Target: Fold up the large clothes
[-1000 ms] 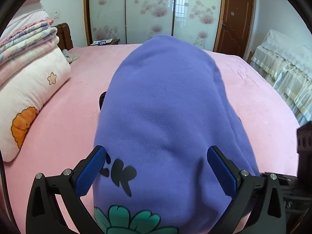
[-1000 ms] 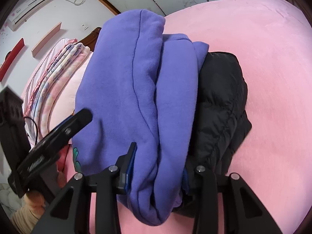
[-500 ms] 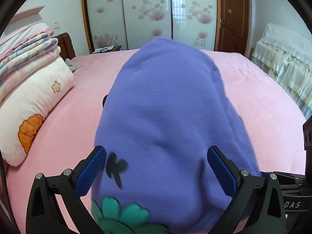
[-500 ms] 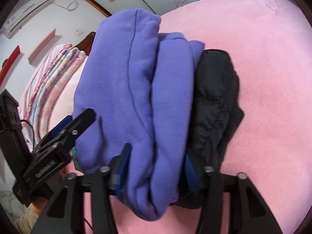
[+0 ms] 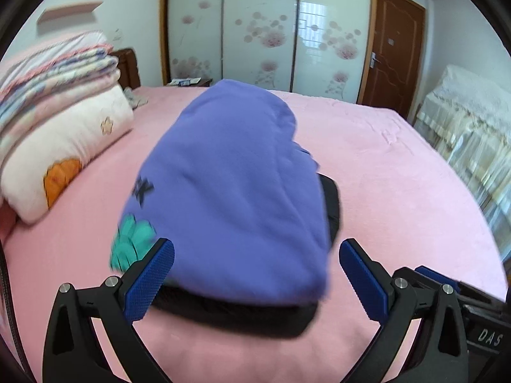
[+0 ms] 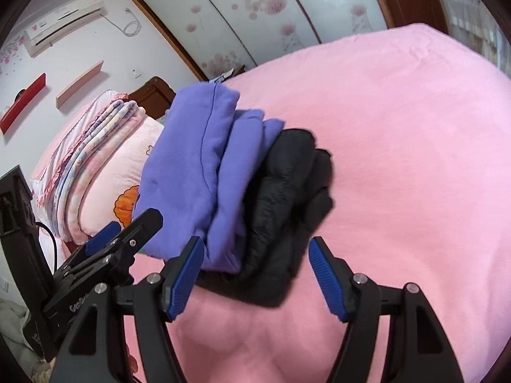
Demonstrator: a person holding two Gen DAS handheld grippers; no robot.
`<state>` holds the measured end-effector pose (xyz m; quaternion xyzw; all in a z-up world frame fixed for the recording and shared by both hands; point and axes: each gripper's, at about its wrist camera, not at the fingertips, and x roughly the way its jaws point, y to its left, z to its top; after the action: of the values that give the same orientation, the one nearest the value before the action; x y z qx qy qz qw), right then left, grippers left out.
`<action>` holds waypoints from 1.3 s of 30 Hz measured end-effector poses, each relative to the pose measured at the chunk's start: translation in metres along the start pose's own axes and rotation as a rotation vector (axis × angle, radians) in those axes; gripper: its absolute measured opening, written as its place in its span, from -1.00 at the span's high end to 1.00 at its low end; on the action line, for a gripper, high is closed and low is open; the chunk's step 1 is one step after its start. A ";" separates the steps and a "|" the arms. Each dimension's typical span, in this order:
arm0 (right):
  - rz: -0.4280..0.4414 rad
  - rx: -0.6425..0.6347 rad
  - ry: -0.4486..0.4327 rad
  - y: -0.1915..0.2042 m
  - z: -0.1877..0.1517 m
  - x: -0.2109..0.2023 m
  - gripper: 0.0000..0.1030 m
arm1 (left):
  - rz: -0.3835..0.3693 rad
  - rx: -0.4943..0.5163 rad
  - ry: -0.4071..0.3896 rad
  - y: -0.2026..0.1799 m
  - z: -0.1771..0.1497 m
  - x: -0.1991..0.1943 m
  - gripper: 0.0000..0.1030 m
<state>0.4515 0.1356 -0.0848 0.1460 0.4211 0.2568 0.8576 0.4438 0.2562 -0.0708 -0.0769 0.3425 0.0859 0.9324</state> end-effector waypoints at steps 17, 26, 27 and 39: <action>-0.176 -0.098 -0.150 -0.038 -0.069 -0.199 -0.33 | -0.056 -0.030 0.019 -0.099 -0.086 -0.149 -0.99; -0.255 -0.102 -0.186 -0.028 -0.124 -0.289 -0.35 | -0.057 0.029 0.006 -0.133 -0.135 -0.254 -0.99; -0.259 -0.106 -0.184 -0.026 -0.132 -0.298 -0.35 | -0.057 0.031 0.002 -0.135 -0.141 -0.265 -0.99; -0.263 -0.155 -0.211 -0.005 -0.180 -0.356 -0.35 | -0.052 0.044 -0.049 -0.142 -0.181 -0.346 -0.99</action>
<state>0.1274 -0.0631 0.0345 0.0496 0.3233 0.1574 0.9318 0.1007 0.0442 0.0301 -0.0631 0.3191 0.0560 0.9440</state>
